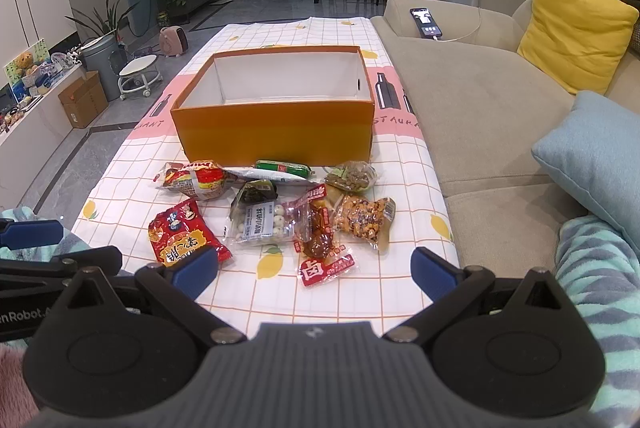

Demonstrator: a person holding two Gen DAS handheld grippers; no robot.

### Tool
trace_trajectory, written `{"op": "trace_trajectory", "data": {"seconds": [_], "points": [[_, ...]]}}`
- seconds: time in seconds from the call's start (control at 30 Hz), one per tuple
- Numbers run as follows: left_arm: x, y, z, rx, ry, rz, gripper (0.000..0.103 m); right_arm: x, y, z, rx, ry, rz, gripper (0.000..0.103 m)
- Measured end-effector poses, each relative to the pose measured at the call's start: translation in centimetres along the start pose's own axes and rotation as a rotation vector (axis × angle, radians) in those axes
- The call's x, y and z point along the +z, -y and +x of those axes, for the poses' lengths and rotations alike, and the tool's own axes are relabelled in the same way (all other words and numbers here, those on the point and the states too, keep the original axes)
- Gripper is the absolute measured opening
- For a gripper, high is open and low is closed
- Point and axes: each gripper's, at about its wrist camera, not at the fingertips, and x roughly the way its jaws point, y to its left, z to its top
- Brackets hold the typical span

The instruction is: Organize snacks

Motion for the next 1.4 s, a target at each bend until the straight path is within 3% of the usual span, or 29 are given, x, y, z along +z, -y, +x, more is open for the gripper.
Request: {"op": "trace_trajectory", "data": {"seconds": [1.23,1.4], "points": [[0.29,0.38,0.02,-0.014,-0.014,0.001,0.083,0.09,0.04,0.12,-0.001,-0.002,-0.001,0.099],[0.77,0.2,0.08,-0.047,-0.024,-0.003,0.083,0.1,-0.1,0.22,0.002,-0.001,-0.002,0.099]]}}
